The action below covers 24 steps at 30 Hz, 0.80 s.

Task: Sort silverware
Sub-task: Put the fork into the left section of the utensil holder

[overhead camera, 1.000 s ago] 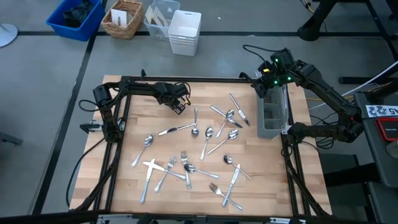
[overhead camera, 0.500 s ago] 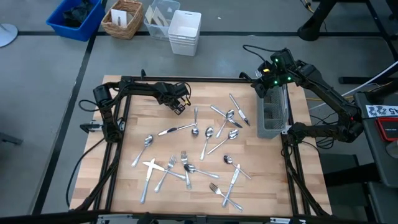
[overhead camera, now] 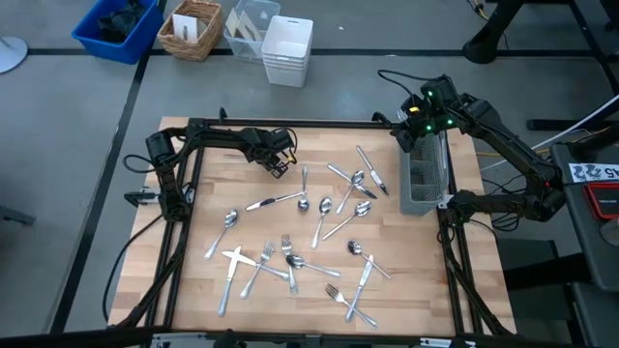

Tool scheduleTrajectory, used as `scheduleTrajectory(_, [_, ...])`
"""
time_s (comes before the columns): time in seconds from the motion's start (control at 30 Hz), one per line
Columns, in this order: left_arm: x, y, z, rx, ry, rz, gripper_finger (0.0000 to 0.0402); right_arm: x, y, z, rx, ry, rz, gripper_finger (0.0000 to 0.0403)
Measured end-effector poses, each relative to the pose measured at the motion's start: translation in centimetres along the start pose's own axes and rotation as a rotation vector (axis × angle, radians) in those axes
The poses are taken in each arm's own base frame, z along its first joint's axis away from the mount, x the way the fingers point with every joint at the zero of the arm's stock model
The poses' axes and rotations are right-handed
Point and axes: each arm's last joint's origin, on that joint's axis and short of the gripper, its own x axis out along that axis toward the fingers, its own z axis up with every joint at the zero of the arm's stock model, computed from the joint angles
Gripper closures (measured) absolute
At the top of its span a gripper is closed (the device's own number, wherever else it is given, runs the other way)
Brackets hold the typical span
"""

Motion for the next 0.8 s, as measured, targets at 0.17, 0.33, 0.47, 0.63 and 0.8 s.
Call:
scheduleTrajectory(0.17, [1.0, -0.4, -0.1, 0.011, 0.026, 0.019, 0.0263, 0.0, 0.0, 0.0, 0.0, 0.0, 0.0, 0.0301])
scheduleTrajectory(0.33, [1.3, -0.5, -0.1, 0.014, 0.018, 0.04, 0.0264, 0.0, 0.0, 0.0, 0.0, 0.0, 0.0, 0.0301])
scheduleTrajectory(0.47, [1.2, -0.5, -0.1, 0.013, 0.013, 0.037, 0.0292, 0.0, 0.0, 0.0, 0.0, 0.0, 0.0, 0.0301])
scheduleTrajectory(0.63, [1.2, -0.6, 0.0, 0.058, 0.013, 0.032, 0.0358, 0.0, 0.0, 0.0, 0.0, 0.0, 0.0, 0.0301])
scheduleTrajectory(0.8, [1.4, -0.4, 0.0, 0.059, 0.011, 0.059, 0.0395, 0.0, 0.0, 0.0, 0.0, 0.0, 0.0, 0.0301])
